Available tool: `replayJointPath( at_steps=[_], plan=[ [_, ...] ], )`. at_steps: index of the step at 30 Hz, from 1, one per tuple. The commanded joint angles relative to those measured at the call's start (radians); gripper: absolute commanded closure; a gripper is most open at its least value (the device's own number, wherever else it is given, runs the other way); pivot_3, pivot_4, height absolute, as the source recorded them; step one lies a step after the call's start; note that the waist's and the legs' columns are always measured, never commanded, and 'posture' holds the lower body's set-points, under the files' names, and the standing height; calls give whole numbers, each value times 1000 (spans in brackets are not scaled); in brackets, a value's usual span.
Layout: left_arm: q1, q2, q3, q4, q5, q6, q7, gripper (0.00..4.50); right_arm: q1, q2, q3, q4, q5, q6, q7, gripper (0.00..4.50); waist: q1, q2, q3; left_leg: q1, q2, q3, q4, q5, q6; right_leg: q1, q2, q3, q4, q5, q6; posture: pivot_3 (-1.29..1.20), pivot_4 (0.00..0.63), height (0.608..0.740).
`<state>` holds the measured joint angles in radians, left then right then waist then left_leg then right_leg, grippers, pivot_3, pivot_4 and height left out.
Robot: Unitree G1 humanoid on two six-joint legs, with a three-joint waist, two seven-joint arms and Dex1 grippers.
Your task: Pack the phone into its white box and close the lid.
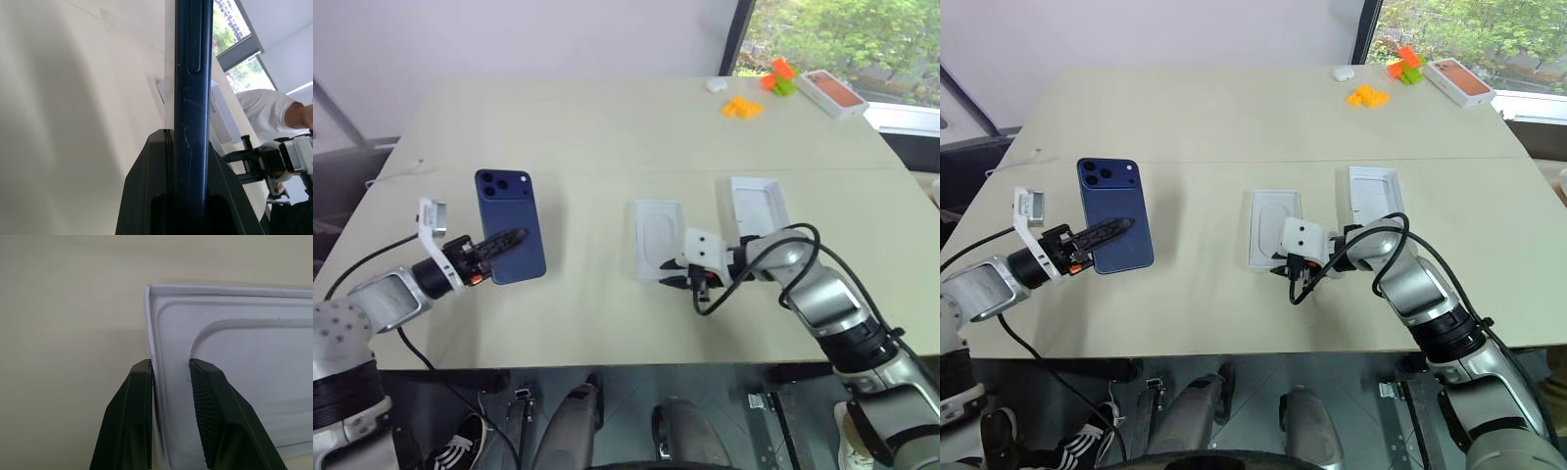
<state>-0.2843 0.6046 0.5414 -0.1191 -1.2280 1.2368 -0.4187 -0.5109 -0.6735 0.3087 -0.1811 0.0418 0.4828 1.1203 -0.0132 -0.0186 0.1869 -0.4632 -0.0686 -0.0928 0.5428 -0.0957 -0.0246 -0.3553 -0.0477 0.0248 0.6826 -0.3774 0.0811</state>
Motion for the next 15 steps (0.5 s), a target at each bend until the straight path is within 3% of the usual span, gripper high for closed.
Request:
replayJointPath(
  at_steps=[1, 15],
  plan=[
    [-30, 14, -4, -5, -26, -15, -18, 4500, 39, -20, -14, -100, 21, 13, -8, 3367, 2, 0, 0, 0, 0, 0, 0, 0, 0, 0, 0, 0, 0, 0, 0, 0, 150, 740],
    [-31, 23, -23, 7, -23, -24, -21, 4500, 121, -45, 6, -111, -14, -47, -39, 3367, 2, 0, 0, -1, 0, 0, 0, 1, 3, 0, 0, 0, 0, 0, 1, 0, 150, 740]
  ],
)
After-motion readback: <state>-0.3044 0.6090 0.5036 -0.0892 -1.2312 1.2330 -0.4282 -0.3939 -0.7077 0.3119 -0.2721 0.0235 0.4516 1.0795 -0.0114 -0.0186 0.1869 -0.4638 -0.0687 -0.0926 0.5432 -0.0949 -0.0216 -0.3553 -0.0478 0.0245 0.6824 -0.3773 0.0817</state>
